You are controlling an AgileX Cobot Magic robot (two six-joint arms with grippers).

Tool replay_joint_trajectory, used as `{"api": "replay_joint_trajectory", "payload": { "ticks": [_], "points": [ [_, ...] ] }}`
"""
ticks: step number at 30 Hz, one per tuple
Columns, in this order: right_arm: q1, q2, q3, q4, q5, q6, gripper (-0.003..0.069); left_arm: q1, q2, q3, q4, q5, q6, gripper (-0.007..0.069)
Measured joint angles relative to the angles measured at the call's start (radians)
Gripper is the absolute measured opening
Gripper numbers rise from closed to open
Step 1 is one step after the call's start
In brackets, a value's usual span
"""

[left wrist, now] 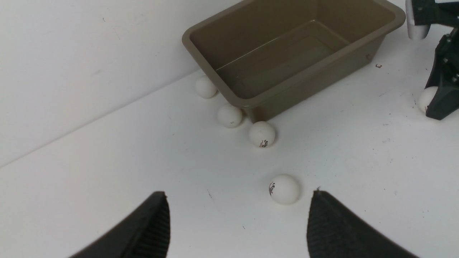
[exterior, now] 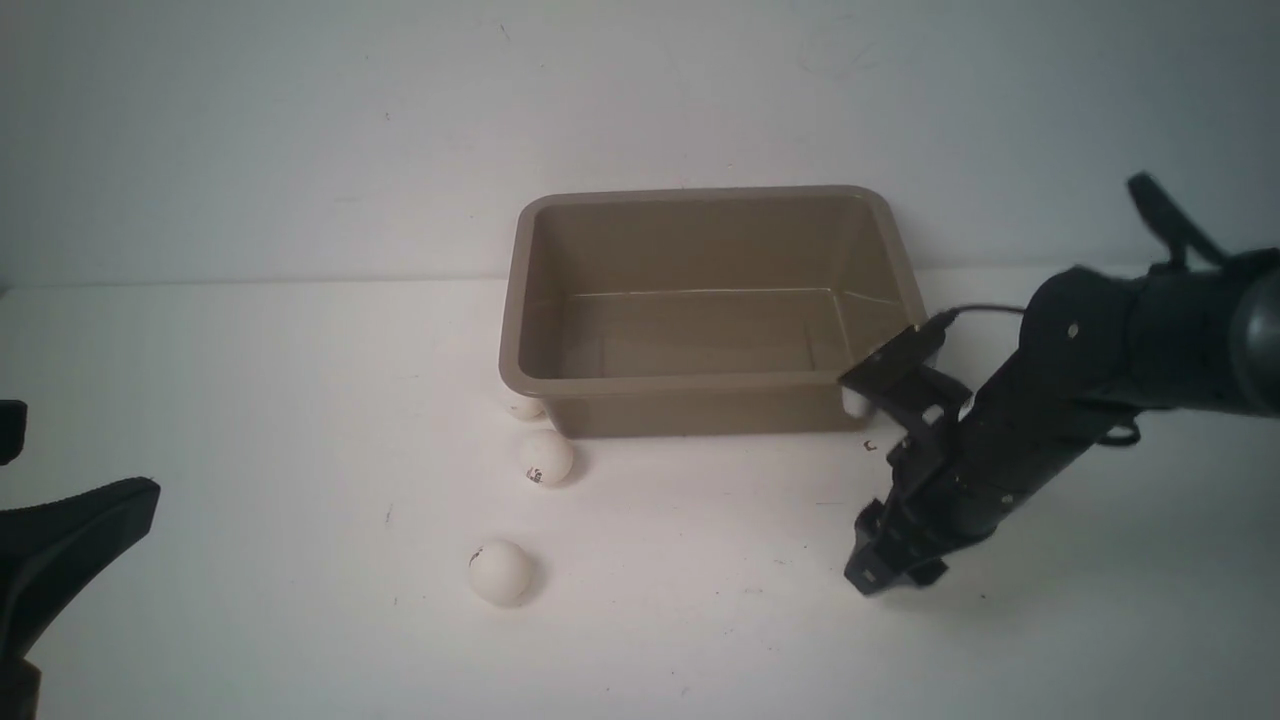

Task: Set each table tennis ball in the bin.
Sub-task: Use the right arm to clamp the table tennis ball closest to it, then use the right arm to put the table tennis ball into the box

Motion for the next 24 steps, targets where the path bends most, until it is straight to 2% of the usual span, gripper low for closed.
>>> {"api": "replay_joint_trajectory", "payload": {
  "ticks": [6, 13, 16, 24],
  "points": [
    [0.000, -0.169, -0.108, -0.003, 0.037, 0.011, 0.0361, 0.000, 0.000, 0.000, 0.000, 0.000, 0.000, 0.0461],
    [0.000, -0.285, -0.225, -0.003, 0.043, 0.106, 0.0361, 0.000, 0.000, 0.000, 0.000, 0.000, 0.000, 0.0461],
    [0.000, -0.228, -0.304, -0.003, 0.041, 0.117, 0.0361, 0.000, 0.000, 0.000, 0.000, 0.000, -0.001, 0.0461],
    [0.000, 0.125, -0.621, -0.030, 0.057, 0.128, 0.0361, 0.000, 0.000, 0.000, 0.000, 0.005, -0.001, 0.0461]
  ]
}}
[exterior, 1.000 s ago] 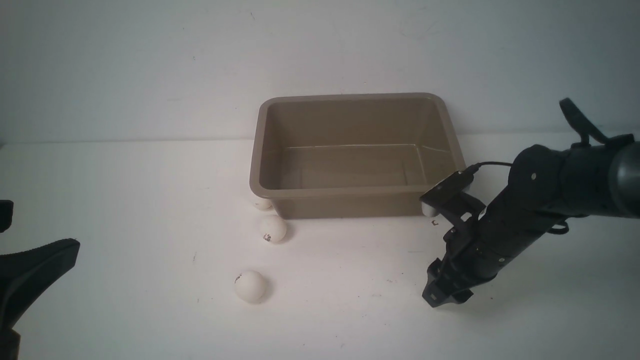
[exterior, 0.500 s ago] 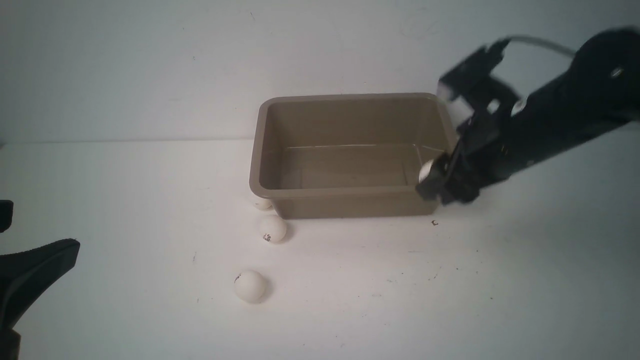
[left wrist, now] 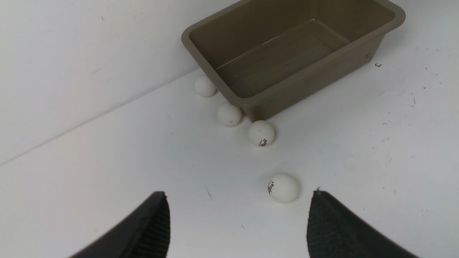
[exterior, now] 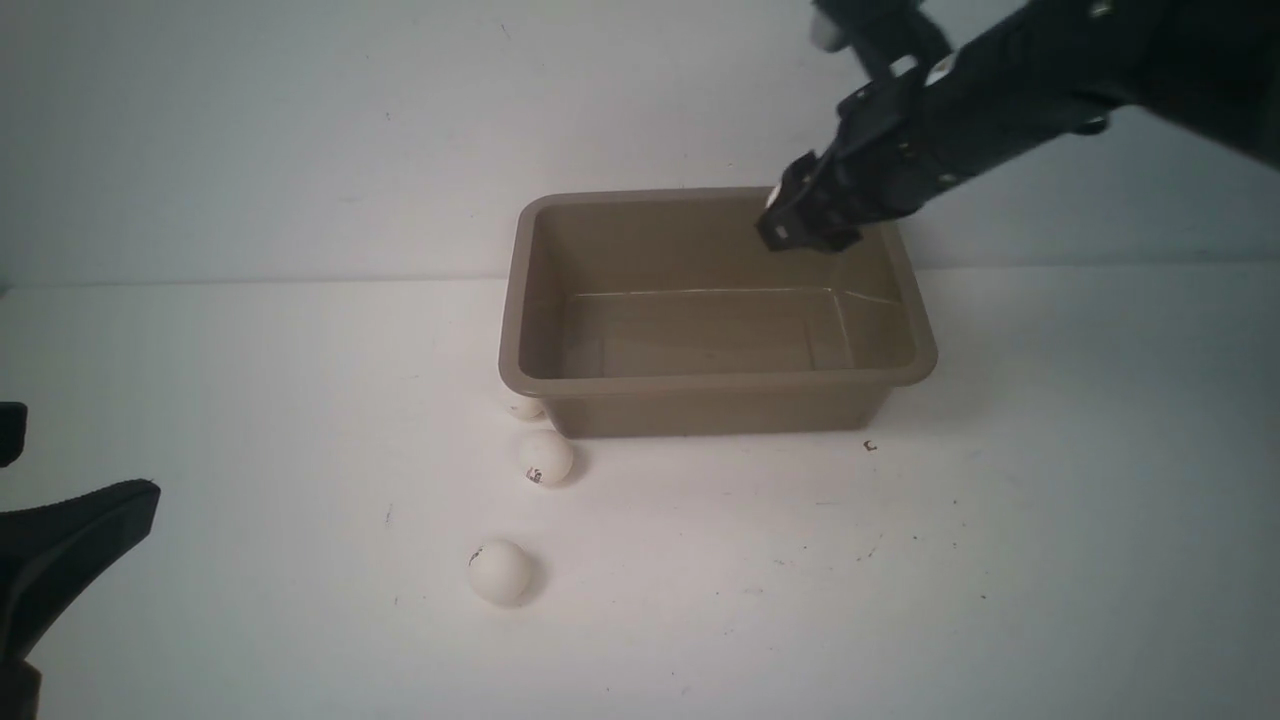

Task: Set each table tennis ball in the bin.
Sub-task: Use the right arm to put the table tennis ball into the box, then use the left arm to clamp the table tennis ball closest to it

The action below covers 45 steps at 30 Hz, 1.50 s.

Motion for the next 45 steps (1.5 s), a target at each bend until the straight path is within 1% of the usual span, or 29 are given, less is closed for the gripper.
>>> {"api": "replay_joint_trajectory", "payload": {
  "ticks": [2, 7, 11, 17, 18, 19, 20, 21, 22, 23, 24, 25, 26, 28, 31, 35, 37, 40, 45],
  "points": [
    [0.000, 0.096, -0.095, -0.024, 0.012, 0.002, 0.0361, 0.000, 0.000, 0.000, 0.000, 0.015, 0.000, 0.0461],
    [0.000, 0.230, -0.214, -0.066, 0.020, 0.017, 0.0361, 0.000, 0.000, 0.000, 0.000, 0.033, 0.000, 0.0461],
    [0.000, 0.259, -0.237, -0.067, 0.031, 0.038, 0.0361, 0.000, 0.000, 0.000, 0.000, 0.047, 0.000, 0.0461],
    [0.000, 0.264, -0.242, -0.068, 0.059, 0.028, 0.0361, 0.000, 0.000, 0.000, 0.000, 0.050, 0.000, 0.0461],
    [0.000, 0.264, -0.243, -0.068, 0.059, 0.028, 0.0370, 0.000, 0.000, 0.000, 0.000, 0.050, 0.000, 0.0461],
    [0.000, 0.264, -0.243, -0.070, 0.059, 0.028, 0.0411, 0.000, 0.000, 0.000, 0.000, 0.058, 0.000, 0.0461],
    [0.000, 0.264, -0.243, -0.070, 0.059, 0.028, 0.0411, 0.000, 0.000, 0.000, 0.000, 0.058, 0.000, 0.0461],
    [0.000, 0.262, -0.243, -0.080, 0.059, 0.032, 0.0494, 0.000, 0.004, 0.000, -0.005, 0.070, 0.000, 0.0461],
    [0.000, 0.259, -0.243, -0.085, 0.059, 0.033, 0.0524, 0.000, 0.008, 0.000, -0.008, 0.074, 0.000, 0.0461],
    [0.000, 0.256, -0.244, -0.090, 0.059, 0.033, 0.0570, 0.000, 0.016, 0.000, -0.014, 0.079, 0.000, 0.0461],
    [0.000, 0.253, -0.247, -0.091, 0.058, 0.033, 0.0594, 0.000, 0.021, 0.000, -0.018, 0.082, 0.000, 0.0461],
    [0.000, 0.247, -0.257, -0.093, 0.050, 0.034, 0.0641, 0.000, 0.044, 0.000, -0.028, 0.084, 0.000, 0.0461],
    [0.001, 0.237, -0.267, -0.099, 0.042, 0.037, 0.0662, 0.000, 0.070, 0.000, -0.039, 0.088, 0.000, 0.0461],
    [0.001, 0.225, -0.282, -0.101, 0.033, 0.040, 0.0676, 0.000, 0.102, 0.000, -0.054, 0.092, 0.000, 0.0461],
    [0.004, 0.164, -0.324, -0.102, 0.019, 0.048, 0.0689, 0.000, 0.214, 0.000, -0.116, 0.096, 0.047, 0.0461],
    [0.009, 0.066, -0.338, -0.102, 0.029, 0.055, 0.0690, 0.000, 0.315, -0.001, -0.161, 0.093, 0.130, 0.0461],
    [0.014, -0.017, -0.343, -0.102, 0.065, 0.061, 0.0690, 0.000, 0.391, -0.001, -0.192, 0.074, 0.205, 0.0461],
    [0.018, -0.108, -0.343, -0.102, 0.107, 0.076, 0.0690, -0.003, 0.479, -0.001, -0.219, 0.064, 0.272, 0.0461],
    [0.034, -0.232, -0.344, -0.100, 0.152, 0.101, 0.0690, -0.048, 0.610, -0.001, -0.246, -0.013, 0.342, 0.0461]
  ]
}}
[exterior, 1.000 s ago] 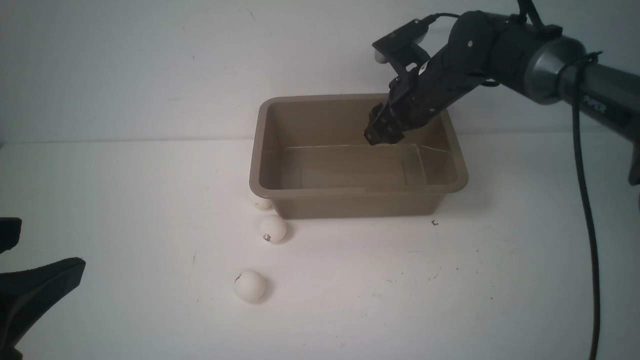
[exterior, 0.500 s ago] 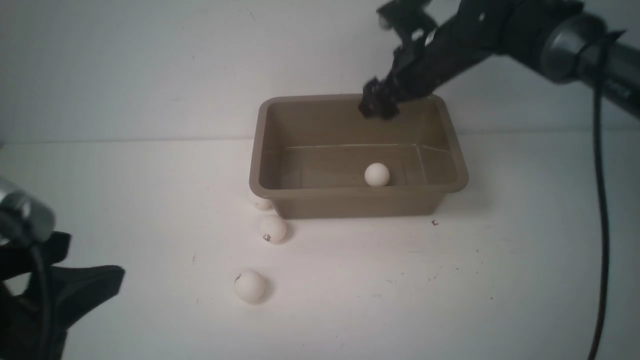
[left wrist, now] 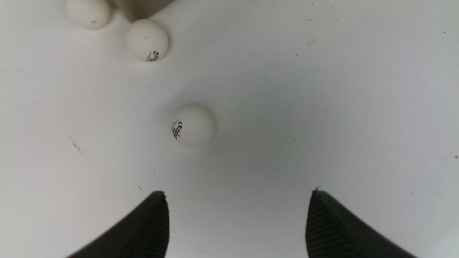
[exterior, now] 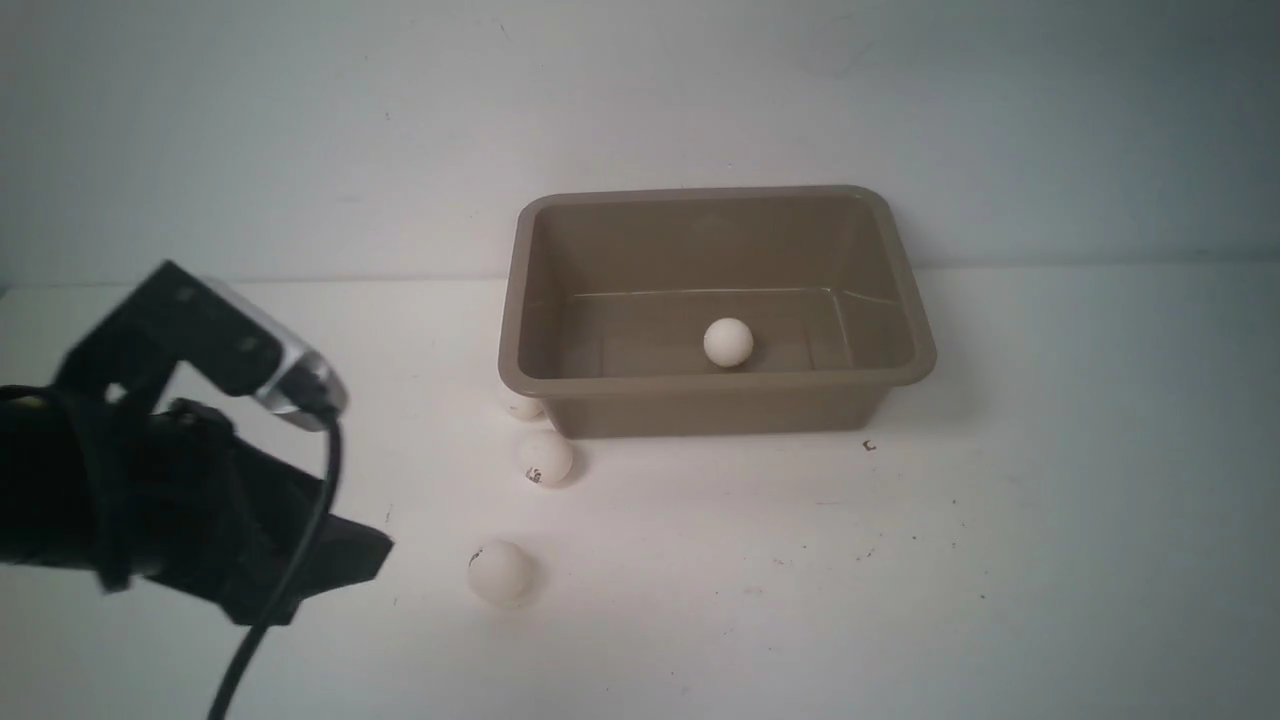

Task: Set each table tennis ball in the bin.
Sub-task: Use the left arm to clamp the table tennis ball closest to it

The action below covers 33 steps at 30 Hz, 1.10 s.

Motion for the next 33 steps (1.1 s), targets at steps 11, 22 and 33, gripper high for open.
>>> {"api": "replay_joint_trajectory", "payload": {
  "ticks": [11, 22, 33],
  "points": [
    [0.016, -0.157, -0.007, -0.009, 0.131, 0.028, 0.0686, -0.226, 0.293, -0.005, -0.067, -0.303, 0.052, 0.0461],
    [0.016, -0.157, -0.007, -0.001, 0.170, 0.024, 0.0678, -0.230, 0.526, -0.092, -0.070, -0.336, 0.046, 0.0461],
    [0.016, -0.157, -0.007, 0.004, 0.159, -0.008, 0.0663, -0.231, 0.615, -0.100, -0.076, -0.388, 0.038, 0.0409]
  ]
}}
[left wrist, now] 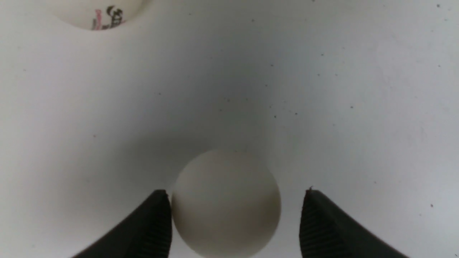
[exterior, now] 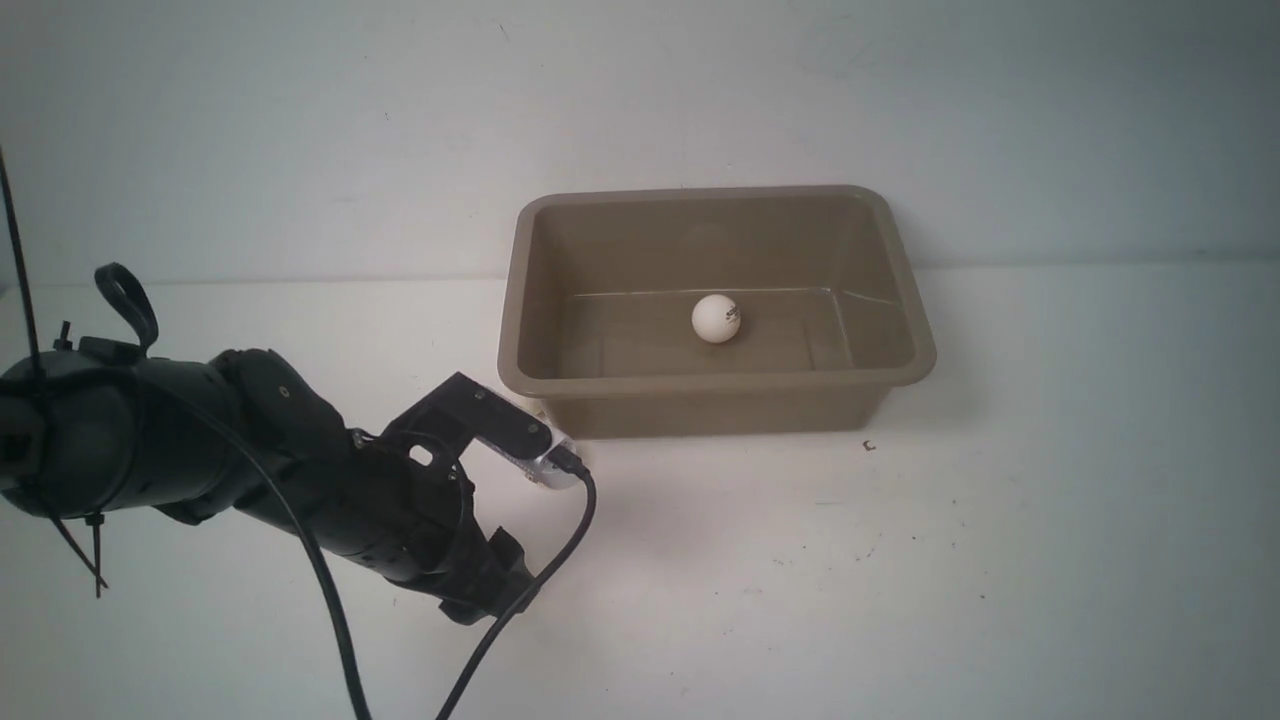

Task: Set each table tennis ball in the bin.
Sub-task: Use the left arm to clamp the table tennis ball closest to it

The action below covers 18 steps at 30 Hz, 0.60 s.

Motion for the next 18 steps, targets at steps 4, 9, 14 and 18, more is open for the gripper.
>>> {"api": "replay_joint_trajectory", "payload": {
  "ticks": [4, 9, 14, 18],
  "points": [
    [0.000, 0.000, 0.000, 0.018, -0.015, -0.013, 0.0653, 0.000, 0.015, -0.004, -0.013, -0.015, -0.001, 0.0342],
    [0.000, 0.000, 0.000, 0.044, -0.043, -0.016, 0.0633, 0.000, 0.018, -0.012, -0.017, -0.004, 0.000, 0.0342],
    [0.000, 0.000, 0.000, 0.045, -0.064, -0.016, 0.0625, 0.000, -0.016, -0.042, -0.008, 0.098, 0.000, 0.0342],
    [0.000, 0.000, 0.000, 0.046, -0.073, -0.016, 0.0620, 0.000, -0.150, -0.148, -0.003, 0.258, -0.020, 0.0342]
  ]
}}
